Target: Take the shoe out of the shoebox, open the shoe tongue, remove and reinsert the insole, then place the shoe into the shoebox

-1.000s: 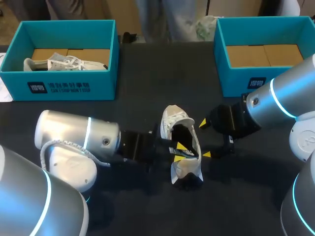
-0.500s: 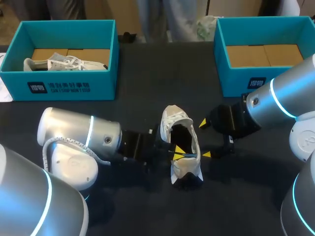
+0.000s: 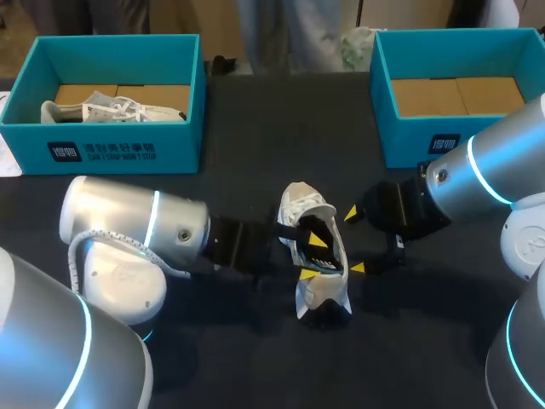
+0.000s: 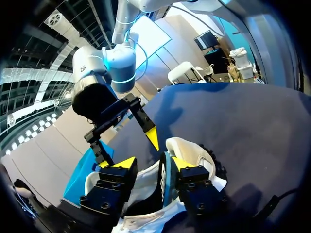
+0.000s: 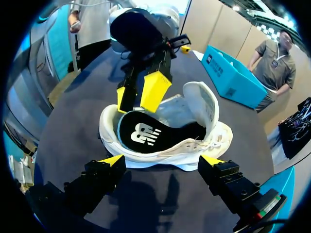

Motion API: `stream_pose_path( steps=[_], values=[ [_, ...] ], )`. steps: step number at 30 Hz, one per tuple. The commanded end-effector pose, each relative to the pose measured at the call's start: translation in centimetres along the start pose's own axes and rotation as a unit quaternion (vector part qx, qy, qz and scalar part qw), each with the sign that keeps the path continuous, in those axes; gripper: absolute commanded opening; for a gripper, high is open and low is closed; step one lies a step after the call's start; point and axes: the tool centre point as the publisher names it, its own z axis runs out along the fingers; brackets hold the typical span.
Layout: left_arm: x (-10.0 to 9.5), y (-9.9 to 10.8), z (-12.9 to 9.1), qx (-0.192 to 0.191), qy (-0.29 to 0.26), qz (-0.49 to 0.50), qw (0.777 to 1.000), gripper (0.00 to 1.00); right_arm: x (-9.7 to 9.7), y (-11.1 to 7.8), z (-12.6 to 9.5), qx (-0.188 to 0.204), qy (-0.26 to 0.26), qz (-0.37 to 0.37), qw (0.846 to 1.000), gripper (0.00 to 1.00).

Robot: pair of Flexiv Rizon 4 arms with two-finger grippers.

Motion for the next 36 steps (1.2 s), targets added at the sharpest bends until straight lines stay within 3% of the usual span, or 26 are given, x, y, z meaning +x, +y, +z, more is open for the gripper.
stream_pose_path(
  steps=[1,15,17,34,36],
  values=[
    [-0.6,-0.9,-2.0,-0.002,0.006,0.000,1.000,0.55,0.1,0.0,0.0,0.001,-0.001,0.000,1.000,1.00],
    [-2.0,-2.3,-5.6,-0.008,0.046,0.001,0.999,0.58,0.1,0.0,0.0,0.001,-0.001,0.000,1.000,1.00],
    [-2.2,-2.5,-6.2,-0.007,0.064,0.002,0.998,0.64,0.1,0.0,0.0,0.001,-0.001,0.000,1.000,1.00],
    [-4.8,-3.6,-10.1,-0.009,0.219,0.052,0.974,0.66,0.1,0.0,0.0,0.001,-0.001,0.000,1.000,1.00],
    [-5.0,-3.4,-10.4,-0.015,0.246,0.066,0.967,0.76,0.1,0.0,0.0,0.001,-0.001,0.000,1.000,1.00]
  ],
)
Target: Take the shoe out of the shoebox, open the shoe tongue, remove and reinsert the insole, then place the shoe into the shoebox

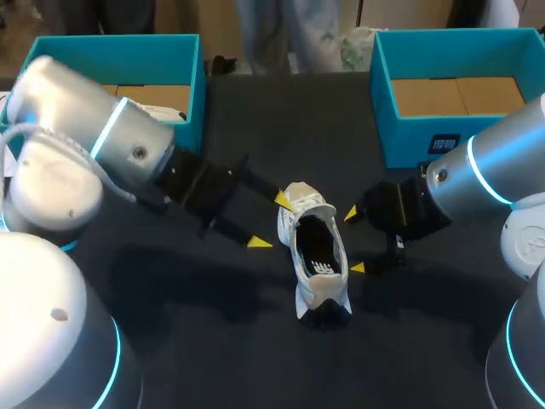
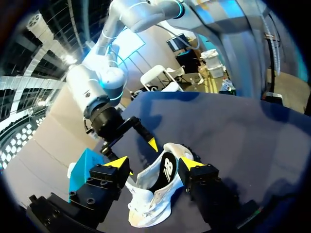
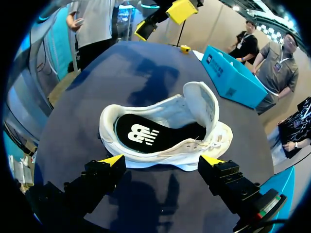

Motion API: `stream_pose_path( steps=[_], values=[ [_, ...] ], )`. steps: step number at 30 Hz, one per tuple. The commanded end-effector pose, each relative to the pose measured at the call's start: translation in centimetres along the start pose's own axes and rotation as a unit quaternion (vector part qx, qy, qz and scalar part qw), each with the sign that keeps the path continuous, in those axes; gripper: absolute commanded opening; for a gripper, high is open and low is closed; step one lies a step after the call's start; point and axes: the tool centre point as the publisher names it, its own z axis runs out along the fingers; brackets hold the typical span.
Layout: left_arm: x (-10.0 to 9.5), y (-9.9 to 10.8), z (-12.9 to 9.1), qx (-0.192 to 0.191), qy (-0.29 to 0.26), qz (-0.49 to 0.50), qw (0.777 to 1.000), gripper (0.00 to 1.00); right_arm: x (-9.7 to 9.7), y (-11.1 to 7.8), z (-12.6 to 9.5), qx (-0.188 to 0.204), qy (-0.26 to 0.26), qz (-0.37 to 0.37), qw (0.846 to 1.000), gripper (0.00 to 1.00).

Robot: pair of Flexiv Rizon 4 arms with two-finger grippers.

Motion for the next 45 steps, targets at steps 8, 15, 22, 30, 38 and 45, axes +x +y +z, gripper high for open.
stream_pose_path(
  steps=[8,15,22,30,38,45],
  values=[
    [-0.9,0.6,-2.0,-0.031,0.131,0.039,0.990,1.00,0.1,0.1,0.0,0.001,-0.001,0.000,1.000,1.00],
    [-0.9,0.6,-2.0,-0.031,0.131,0.039,0.990,1.00,-0.9,-1.2,-2.0,0.008,-0.019,0.036,0.999,1.00],
    [-0.9,0.6,-2.0,-0.031,0.131,0.039,0.990,1.00,-2.1,-2.0,-5.3,0.041,-0.013,0.052,0.998,1.00],
    [-0.9,0.6,-2.0,-0.031,0.131,0.039,0.990,1.00,-3.3,-3.0,-8.9,0.061,0.027,0.080,0.995,1.00],
    [-1.0,0.1,-2.1,-0.037,0.182,0.053,0.981,1.00,-3.9,-3.7,-11.5,0.080,0.053,0.073,0.993,1.00],
    [-1.4,0.1,-2.3,-0.051,0.246,0.085,0.964,1.00,-3.7,-4.1,-13.0,0.088,0.071,0.079,0.990,1.00]
  ],
)
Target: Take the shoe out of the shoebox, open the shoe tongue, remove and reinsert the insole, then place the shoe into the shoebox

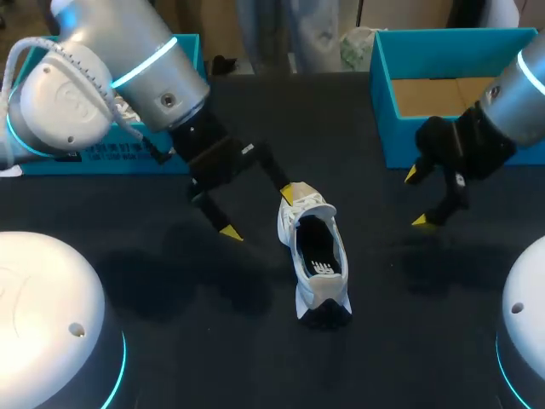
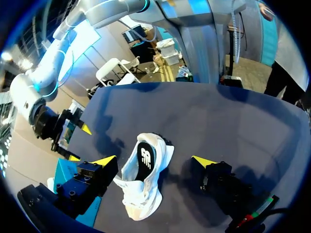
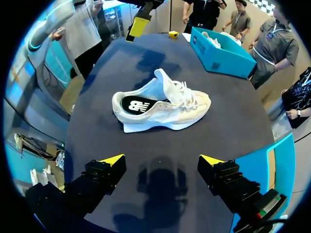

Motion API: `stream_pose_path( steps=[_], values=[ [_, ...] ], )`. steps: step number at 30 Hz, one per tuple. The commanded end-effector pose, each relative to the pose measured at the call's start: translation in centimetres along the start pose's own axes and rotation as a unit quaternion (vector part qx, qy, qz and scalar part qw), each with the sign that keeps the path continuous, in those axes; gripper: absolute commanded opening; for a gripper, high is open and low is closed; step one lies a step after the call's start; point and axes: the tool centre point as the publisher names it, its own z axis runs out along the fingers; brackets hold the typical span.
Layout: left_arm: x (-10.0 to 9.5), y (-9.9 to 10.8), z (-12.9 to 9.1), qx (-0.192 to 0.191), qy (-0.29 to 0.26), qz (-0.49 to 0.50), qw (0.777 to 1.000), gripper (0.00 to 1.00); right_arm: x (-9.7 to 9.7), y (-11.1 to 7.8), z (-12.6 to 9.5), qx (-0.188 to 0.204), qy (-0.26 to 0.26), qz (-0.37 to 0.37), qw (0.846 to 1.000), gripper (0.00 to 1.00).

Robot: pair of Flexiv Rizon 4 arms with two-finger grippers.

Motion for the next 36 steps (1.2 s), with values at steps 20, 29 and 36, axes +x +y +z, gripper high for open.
stream_pose_path(
  steps=[20,29,36],
  values=[
    [-4.4,3.0,-1.3,0.014,0.187,0.062,0.980,0.15,0.6,-0.3,-4.8,0.019,-0.023,-0.102,0.994,1.00],
    [-5.2,5.1,0.8,-0.003,0.238,0.065,0.969,0.00,0.6,-0.3,-4.8,0.019,-0.023,-0.102,0.994,1.00],
    [-4.7,5.6,3.5,-0.022,0.246,0.066,0.967,0.00,0.6,-0.3,-4.8,0.019,-0.023,-0.102,0.994,1.00]
  ],
)
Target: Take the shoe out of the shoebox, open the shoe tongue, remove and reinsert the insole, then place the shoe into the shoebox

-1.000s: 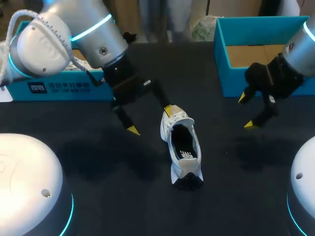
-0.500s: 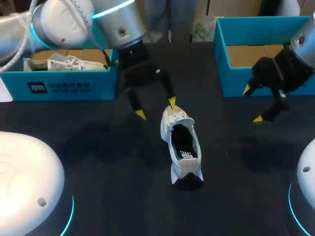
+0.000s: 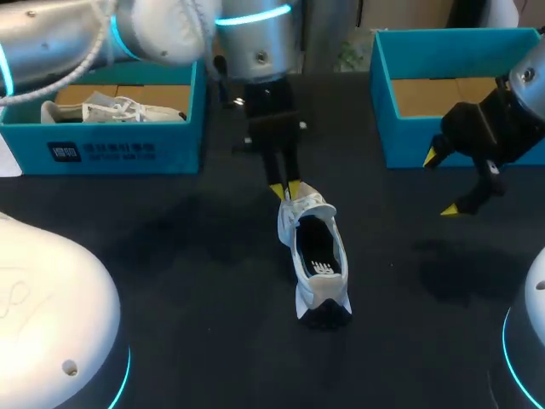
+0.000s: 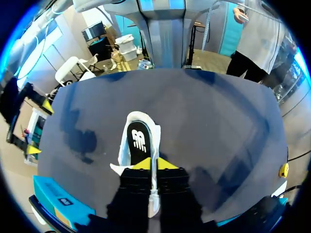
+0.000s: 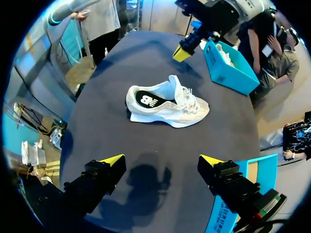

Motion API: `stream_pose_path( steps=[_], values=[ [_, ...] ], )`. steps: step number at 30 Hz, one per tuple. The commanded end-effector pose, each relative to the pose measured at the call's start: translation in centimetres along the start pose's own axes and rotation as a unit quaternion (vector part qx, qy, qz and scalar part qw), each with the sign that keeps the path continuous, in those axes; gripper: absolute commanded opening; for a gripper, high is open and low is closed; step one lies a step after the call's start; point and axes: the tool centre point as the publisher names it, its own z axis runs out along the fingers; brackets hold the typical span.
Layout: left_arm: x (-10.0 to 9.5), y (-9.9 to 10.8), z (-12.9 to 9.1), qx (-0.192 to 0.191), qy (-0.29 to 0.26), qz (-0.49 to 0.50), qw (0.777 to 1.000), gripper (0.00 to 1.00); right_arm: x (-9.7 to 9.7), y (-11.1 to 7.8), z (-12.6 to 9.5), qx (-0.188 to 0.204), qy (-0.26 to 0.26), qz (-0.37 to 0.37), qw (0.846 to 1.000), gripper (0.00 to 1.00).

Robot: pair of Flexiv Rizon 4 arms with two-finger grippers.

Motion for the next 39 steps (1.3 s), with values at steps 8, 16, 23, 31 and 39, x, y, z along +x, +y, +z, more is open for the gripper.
stream_pose_path(
  steps=[8,16,23,31,39],
  values=[
    [-1.1,0.2,3.0,-0.031,0.055,0.016,0.998,0.00,0.0,0.0,0.0,0.002,-0.001,0.000,1.000,1.00],
    [-1.9,-0.5,4.1,-0.050,0.050,0.024,0.997,0.00,0.0,0.0,0.0,0.002,-0.001,0.000,1.000,1.00],
    [-2.3,-1.0,6.0,-0.086,0.025,0.022,0.996,0.00,0.0,0.0,0.0,0.002,-0.001,0.000,1.000,1.00],
    [-2.5,-1.3,8.4,-0.120,-0.001,-0.010,0.993,0.00,0.0,0.0,0.0,0.002,-0.001,0.000,1.000,1.00],
    [-2.5,-0.3,10.6,-0.158,-0.024,-0.019,0.987,0.00,0.0,0.0,0.0,0.002,-0.001,0.000,1.000,1.00]
  ],
)
